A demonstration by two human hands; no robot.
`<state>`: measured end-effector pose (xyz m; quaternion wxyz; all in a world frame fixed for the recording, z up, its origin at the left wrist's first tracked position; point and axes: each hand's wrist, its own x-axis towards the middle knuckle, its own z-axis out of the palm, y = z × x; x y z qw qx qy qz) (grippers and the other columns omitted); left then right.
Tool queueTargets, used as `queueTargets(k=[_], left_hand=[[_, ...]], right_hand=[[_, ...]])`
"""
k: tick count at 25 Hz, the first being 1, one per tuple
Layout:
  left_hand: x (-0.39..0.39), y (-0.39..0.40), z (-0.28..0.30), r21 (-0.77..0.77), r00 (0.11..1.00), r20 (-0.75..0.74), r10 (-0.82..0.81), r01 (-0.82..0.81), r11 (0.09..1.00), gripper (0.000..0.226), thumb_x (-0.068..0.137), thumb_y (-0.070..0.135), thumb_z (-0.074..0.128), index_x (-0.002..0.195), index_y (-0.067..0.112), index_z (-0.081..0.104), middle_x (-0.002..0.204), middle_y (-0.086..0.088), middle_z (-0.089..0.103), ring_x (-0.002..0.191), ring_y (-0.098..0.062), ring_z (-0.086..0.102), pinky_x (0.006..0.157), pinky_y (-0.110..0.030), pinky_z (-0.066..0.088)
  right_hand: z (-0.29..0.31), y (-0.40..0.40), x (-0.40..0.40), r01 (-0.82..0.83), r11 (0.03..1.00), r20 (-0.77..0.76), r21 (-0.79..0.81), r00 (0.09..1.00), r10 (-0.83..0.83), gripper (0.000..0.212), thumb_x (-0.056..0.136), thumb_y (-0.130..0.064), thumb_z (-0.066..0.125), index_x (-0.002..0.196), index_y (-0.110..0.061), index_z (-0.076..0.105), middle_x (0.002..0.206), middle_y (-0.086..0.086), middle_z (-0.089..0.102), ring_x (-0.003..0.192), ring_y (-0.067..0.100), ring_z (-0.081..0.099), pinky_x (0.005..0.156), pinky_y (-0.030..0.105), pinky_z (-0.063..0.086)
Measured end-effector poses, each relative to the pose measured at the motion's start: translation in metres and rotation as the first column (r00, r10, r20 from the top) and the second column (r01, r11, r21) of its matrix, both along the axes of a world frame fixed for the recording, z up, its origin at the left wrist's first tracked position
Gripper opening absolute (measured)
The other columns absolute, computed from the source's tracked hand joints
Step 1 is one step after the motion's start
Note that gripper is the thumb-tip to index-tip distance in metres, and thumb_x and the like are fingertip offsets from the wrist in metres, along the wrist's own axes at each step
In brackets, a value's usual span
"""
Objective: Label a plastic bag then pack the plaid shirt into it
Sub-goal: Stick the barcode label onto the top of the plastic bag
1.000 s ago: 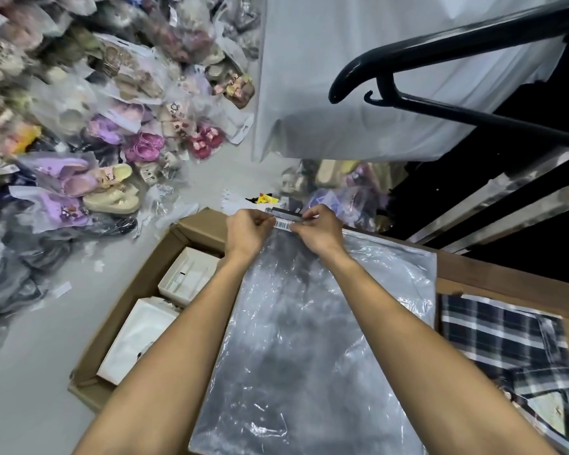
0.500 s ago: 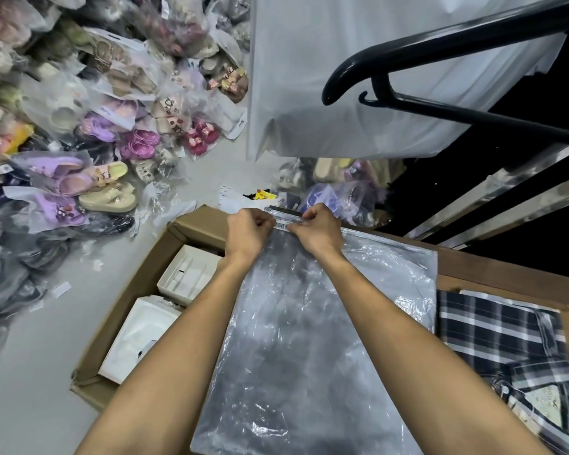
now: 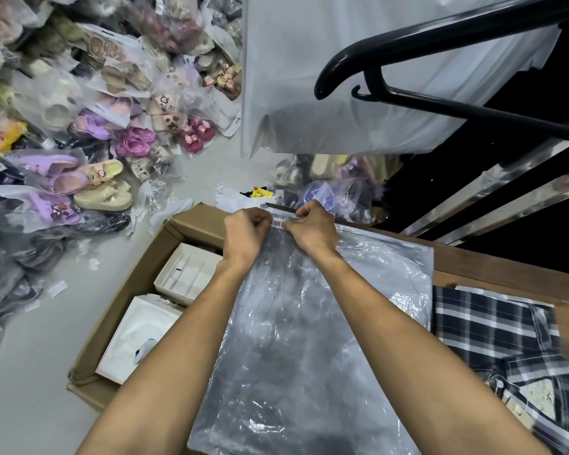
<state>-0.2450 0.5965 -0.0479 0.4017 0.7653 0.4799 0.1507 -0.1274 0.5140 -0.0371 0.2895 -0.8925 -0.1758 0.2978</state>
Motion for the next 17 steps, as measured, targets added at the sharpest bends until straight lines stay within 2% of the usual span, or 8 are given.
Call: queueTargets(k=[4, 7, 9, 11, 14, 17], left_hand=[[0.001, 0.0, -0.003, -0.029, 1.0, 0.007, 0.017, -0.017, 0.999, 0.015, 0.085, 0.012, 0.07, 0.096, 0.017, 0.078, 0.083, -0.004, 0.077, 0.079, -0.015, 0.07, 0.076, -0.022, 0.05], [-0.004, 0.009, -0.006, 0.04, 0.999, -0.053, 0.007, -0.005, 0.999, 0.018, 0.086, 0.029, 0.076, 0.101, 0.023, 0.07, 0.09, -0.004, 0.06, 0.08, -0.019, 0.056, 0.07, -0.027, 0.038], [-0.005, 0.009, -0.008, 0.113, 0.99, -0.123, -0.075, 0.089, 0.99, 0.01, 0.09, 0.03, 0.073, 0.099, 0.027, 0.071, 0.098, -0.003, 0.057, 0.082, -0.025, 0.061, 0.072, -0.033, 0.044], [-0.007, 0.008, -0.009, 0.167, 0.967, -0.193, -0.165, 0.198, 0.966, 0.012, 0.094, 0.03, 0.067, 0.103, 0.029, 0.075, 0.105, -0.002, 0.058, 0.086, -0.03, 0.065, 0.075, -0.039, 0.052], [-0.016, 0.013, -0.012, 0.264, 0.921, -0.292, -0.259, 0.338, 0.903, 0.02, 0.097, 0.034, 0.064, 0.112, 0.032, 0.076, 0.112, -0.005, 0.06, 0.09, -0.036, 0.065, 0.075, -0.042, 0.054], [-0.022, 0.022, -0.009, 0.298, 0.886, -0.366, -0.285, 0.402, 0.866, 0.024, 0.097, 0.043, 0.061, 0.117, 0.04, 0.074, 0.12, -0.004, 0.061, 0.1, -0.033, 0.064, 0.081, -0.045, 0.052]], right_hand=[[0.0, 0.0, 0.002, -0.029, 0.999, 0.022, -0.021, 0.999, 0.029, 0.025, 0.081, -0.03, 0.078, 0.096, -0.029, 0.058, 0.103, -0.005, 0.074, 0.103, 0.019, 0.068, 0.092, 0.041, 0.054], [-0.002, -0.005, 0.005, -0.18, 0.983, 0.124, -0.037, 0.975, 0.183, 0.02, 0.086, -0.033, 0.078, 0.1, -0.029, 0.065, 0.111, -0.004, 0.066, 0.104, 0.02, 0.067, 0.084, 0.034, 0.053], [-0.001, -0.009, 0.004, -0.329, 0.941, 0.217, -0.082, 0.915, 0.339, 0.016, 0.094, -0.038, 0.07, 0.11, -0.036, 0.071, 0.114, -0.002, 0.059, 0.104, 0.021, 0.066, 0.08, 0.034, 0.054], [-0.002, -0.013, 0.004, -0.411, 0.905, 0.26, -0.107, 0.867, 0.424, 0.021, 0.097, -0.04, 0.064, 0.116, -0.042, 0.072, 0.111, -0.001, 0.056, 0.103, 0.022, 0.064, 0.079, 0.036, 0.054], [-0.003, -0.018, 0.004, -0.454, 0.888, 0.292, -0.07, 0.842, 0.454, 0.023, 0.097, -0.041, 0.065, 0.118, -0.038, 0.075, 0.104, 0.001, 0.055, 0.1, 0.021, 0.061, 0.08, 0.038, 0.054], [-0.005, -0.023, 0.006, -0.431, 0.903, 0.273, -0.01, 0.867, 0.417, 0.024, 0.096, -0.037, 0.069, 0.116, -0.027, 0.077, 0.104, 0.002, 0.055, 0.097, 0.02, 0.061, 0.084, 0.036, 0.053]])
